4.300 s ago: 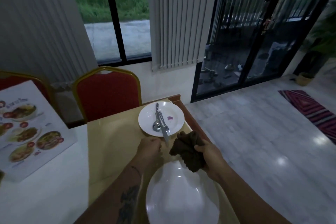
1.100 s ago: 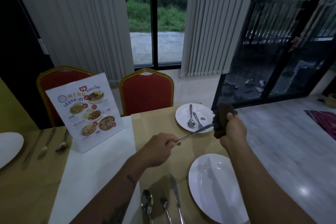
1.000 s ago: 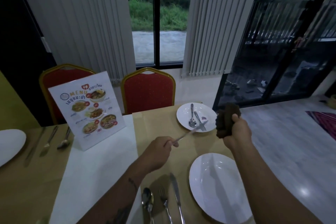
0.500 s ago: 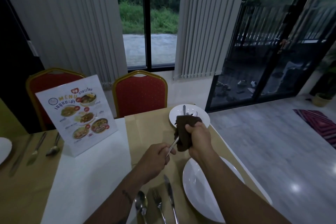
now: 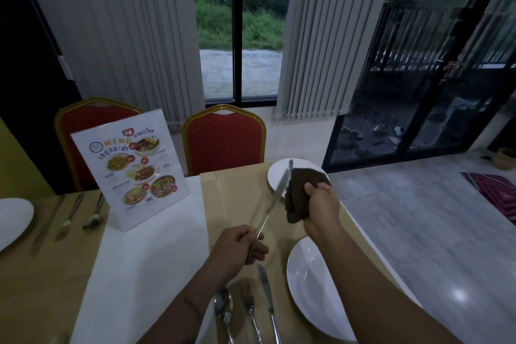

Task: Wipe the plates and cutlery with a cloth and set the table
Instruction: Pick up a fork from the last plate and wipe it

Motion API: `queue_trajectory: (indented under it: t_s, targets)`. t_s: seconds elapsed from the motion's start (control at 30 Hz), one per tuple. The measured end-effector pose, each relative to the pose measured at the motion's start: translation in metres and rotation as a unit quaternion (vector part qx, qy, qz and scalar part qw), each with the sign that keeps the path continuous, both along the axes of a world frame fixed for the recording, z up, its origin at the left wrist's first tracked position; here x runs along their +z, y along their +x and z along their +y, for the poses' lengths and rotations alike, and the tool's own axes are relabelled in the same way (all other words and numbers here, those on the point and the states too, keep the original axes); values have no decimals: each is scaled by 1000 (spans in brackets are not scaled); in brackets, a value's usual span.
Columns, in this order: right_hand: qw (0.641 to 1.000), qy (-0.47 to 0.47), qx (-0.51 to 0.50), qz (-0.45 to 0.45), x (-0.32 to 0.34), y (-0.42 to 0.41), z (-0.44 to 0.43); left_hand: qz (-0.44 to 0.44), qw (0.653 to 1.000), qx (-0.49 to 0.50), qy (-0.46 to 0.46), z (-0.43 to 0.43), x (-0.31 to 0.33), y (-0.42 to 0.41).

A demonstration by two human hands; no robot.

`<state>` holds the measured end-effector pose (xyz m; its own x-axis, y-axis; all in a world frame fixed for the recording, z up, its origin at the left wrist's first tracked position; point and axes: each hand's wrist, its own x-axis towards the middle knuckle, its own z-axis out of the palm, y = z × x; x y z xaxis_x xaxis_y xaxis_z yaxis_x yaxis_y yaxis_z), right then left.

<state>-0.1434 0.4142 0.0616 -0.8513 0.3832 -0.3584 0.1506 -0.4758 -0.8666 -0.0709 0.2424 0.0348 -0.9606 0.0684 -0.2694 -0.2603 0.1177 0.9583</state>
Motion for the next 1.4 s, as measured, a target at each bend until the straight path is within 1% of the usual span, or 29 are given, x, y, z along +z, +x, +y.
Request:
queue_trajectory:
  t_s: [0.1, 0.13, 0.2, 0.23, 0.3, 0.4, 0.47, 0.6, 0.7, 0.77, 0.8, 0.93, 1.03, 1.1, 1.2, 1.27, 1.3, 1.33, 1.4]
  targets:
    - [998, -43, 31, -15, -14, 6, -7, 2, 1000, 29, 7, 2, 0, 1]
    - [996, -58, 59, -23, -17, 8, -9, 5, 999, 32, 4, 3, 1, 2]
    - [990, -58, 120, -36, -18, 15, -17, 6, 1000, 24, -7, 5, 1, 3]
    - [988, -48, 145, -37, -18, 16, -20, 5, 1000, 14, -15, 6, 1, 3]
    - [987, -20, 157, -34, -17, 15, -24, 6, 999, -12, -39, 3, -1, 4]
    - [992, 24, 120, -43, -11, 4, -18, 19, 996, -43, -74, -11, -4, 5]
    - [991, 37, 120, -39, -5, -4, -7, 24, 993, -46, -110, -26, -6, 1]
    - [979, 87, 181, -35, 6, -9, 9, 37, 983, -26, -176, -58, -4, -12]
    - [960, 150, 233, -50, 9, -5, 8, 60, 978, -30, -199, -70, 7, -24]
    - [948, 173, 260, -56, 6, -2, 6, 77, 974, -26, -210, -74, 13, -36]
    - [945, 170, 275, -60, 5, -1, 6, 83, 971, -24, -223, -75, 14, -44]
    - [925, 104, 358, -78, -2, 7, 13, 115, 953, -23, -278, -74, 10, -72]
    - [913, 1, 399, -83, -14, 0, 23, 145, 948, -43, -279, -66, 6, -92]
    - [911, -64, 396, -94, -22, -5, 27, 165, 948, -50, -268, -61, 4, -102]
    - [921, -130, 356, -92, -35, -16, 30, 192, 940, -54, -275, -52, -1, -119]
    - [930, -119, 339, -75, -37, -25, 24, 193, 944, -1, -266, -43, -10, -129]
    - [936, -93, 333, -70, -40, -30, 19, 176, 951, 53, -249, -36, -16, -136]
    - [942, -58, 324, -66, -42, -35, 14, 136, 960, 118, -213, -28, -22, -140]
    - [955, 1, 288, -67, -49, -41, 3, 17, 970, 221, -100, -14, -31, -143]
